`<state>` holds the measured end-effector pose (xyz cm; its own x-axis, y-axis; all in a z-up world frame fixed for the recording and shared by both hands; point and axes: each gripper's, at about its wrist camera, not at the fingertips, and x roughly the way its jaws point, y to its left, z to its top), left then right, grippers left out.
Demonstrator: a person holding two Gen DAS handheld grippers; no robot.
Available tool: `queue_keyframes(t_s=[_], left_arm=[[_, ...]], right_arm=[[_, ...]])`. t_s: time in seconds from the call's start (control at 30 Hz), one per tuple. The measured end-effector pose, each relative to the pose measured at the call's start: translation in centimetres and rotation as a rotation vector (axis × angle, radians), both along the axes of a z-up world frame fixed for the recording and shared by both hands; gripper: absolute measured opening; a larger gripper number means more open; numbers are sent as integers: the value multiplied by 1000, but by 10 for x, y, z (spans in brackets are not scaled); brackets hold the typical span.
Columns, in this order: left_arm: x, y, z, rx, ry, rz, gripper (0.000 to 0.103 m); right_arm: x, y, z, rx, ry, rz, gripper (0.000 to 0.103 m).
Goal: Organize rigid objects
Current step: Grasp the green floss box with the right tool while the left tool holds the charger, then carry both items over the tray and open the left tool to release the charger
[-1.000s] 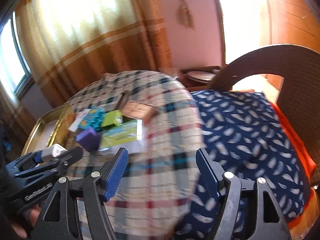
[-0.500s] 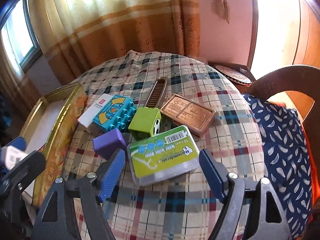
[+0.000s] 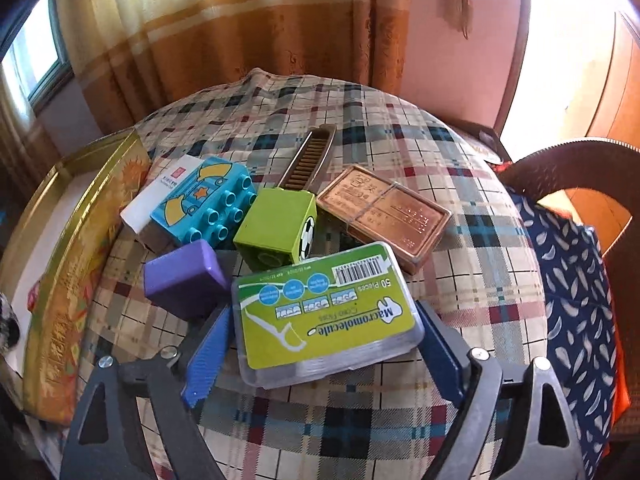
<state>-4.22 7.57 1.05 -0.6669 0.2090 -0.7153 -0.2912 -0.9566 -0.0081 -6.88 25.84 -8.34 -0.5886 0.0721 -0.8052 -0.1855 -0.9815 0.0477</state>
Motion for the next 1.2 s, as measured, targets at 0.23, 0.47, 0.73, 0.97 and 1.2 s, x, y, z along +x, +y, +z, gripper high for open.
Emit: queue_keyframes(t_s=[0.23,0.47,0.73,0.97,1.2], left_arm=[[-1,-12,0,7,5,8,63],[-2,-35,2,11,17,33,63],[-10,-59,-1,17,16,75,63],[-19,-82,-3,4,15,125,63],[-31,-112,0,-29,34,197,63]], right_arm=[[16,-2,9,29,34,-35,86],[42,-4,34,8,122,-94,86],[43,-27,61,31,190,-68,86],[35,-71,93,40,271,28,86],[17,-119,108,39,301,131,87]])
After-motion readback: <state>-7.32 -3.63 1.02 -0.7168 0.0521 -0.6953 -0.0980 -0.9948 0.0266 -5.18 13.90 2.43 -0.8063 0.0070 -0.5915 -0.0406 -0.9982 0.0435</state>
